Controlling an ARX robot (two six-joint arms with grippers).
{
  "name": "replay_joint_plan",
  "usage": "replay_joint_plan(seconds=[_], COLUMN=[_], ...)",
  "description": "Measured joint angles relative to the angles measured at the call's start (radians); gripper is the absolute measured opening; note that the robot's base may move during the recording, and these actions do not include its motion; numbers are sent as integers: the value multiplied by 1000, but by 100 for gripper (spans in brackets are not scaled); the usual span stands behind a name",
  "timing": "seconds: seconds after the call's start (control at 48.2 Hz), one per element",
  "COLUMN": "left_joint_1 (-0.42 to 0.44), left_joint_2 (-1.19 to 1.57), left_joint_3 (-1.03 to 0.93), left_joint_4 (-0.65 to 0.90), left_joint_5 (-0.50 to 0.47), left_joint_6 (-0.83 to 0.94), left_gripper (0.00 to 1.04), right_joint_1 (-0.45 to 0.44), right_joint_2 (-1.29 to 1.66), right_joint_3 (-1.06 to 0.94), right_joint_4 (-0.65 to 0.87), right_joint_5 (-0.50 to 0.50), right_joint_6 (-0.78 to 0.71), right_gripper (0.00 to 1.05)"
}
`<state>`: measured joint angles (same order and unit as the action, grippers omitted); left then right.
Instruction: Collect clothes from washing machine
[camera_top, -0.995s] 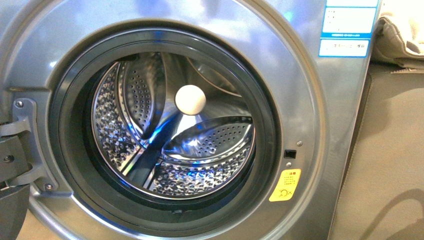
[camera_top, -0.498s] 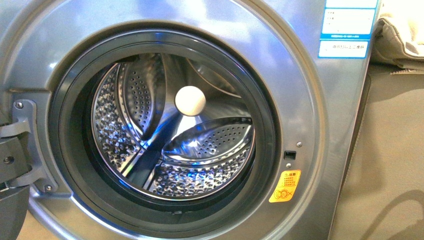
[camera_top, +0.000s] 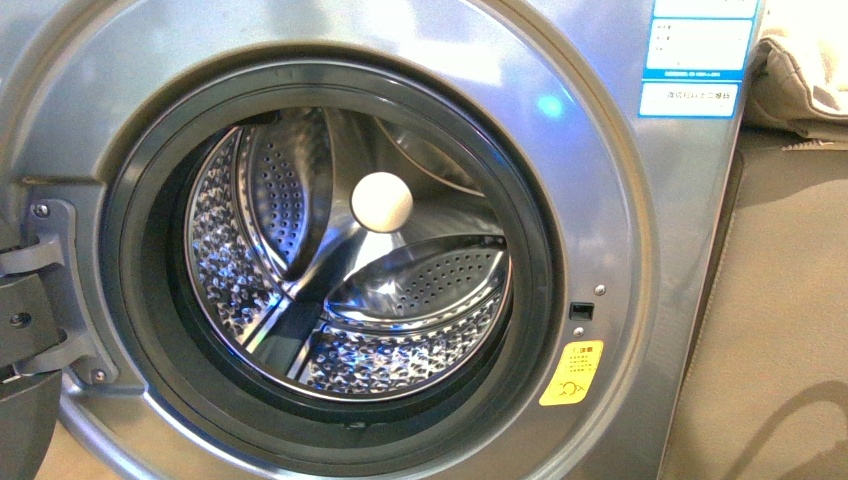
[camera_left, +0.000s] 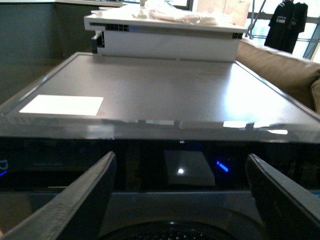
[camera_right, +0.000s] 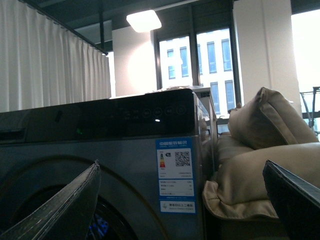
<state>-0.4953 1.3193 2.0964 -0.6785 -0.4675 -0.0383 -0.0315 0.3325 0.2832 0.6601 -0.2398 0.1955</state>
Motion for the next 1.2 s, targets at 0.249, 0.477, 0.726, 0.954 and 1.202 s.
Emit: replay_joint_plan(seconds=[0.249, 0.477, 0.726, 0.954, 1.202], left_joint_1=[137, 226, 293, 354, 488], left_joint_2=[-469, -696, -790, -892, -977], left_joint_3=[-883, -1350, -1659, -1803, -1919], left_joint_4=[420, 617, 756, 825, 838], left_joint_5=[114, 212, 264, 335, 461], left_joint_6=[27, 31, 34, 34, 34], left_gripper=[37, 2, 4, 4, 4], right_joint_1=[26, 29, 30, 30, 30], right_joint_2=[-127, -229, -323, -328, -328], right_joint_3=[15, -163, -278, -278, -278], right_joint_4=[-680, -682, -664, -664, -664], right_joint_5=[239, 238, 239, 239, 239], right_joint_6=[-158, -186, -193, -193, -193], right_gripper=[65, 30, 2, 2, 2])
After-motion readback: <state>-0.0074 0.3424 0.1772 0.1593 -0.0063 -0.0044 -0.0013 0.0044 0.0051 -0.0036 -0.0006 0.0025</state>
